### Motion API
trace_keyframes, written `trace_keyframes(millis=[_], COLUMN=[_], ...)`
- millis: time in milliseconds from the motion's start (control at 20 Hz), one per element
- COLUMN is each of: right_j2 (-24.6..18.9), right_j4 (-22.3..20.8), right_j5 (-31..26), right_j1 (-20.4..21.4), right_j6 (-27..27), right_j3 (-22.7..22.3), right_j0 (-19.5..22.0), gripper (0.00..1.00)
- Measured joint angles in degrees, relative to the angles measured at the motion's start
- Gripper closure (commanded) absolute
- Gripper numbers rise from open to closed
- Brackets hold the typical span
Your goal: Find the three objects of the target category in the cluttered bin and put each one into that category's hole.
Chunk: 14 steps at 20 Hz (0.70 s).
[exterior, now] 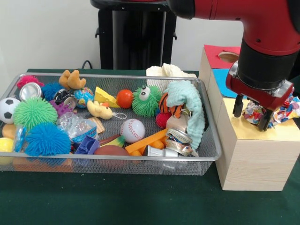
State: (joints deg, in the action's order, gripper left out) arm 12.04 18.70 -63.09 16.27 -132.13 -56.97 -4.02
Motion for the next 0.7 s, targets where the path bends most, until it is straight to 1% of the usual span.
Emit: trace_keyframes(millis=[400, 700], right_j2=[-0.25, -0.35], right_j4=[0.25, 0.58], right_j5=[0.26, 1.25], right_j1=[-0.1, 0.46], right_j6=[0.0, 0.0], right_j3=[-0.13, -1.29], right_j0=[0.14, 0.14], gripper=[0.0, 0.0])
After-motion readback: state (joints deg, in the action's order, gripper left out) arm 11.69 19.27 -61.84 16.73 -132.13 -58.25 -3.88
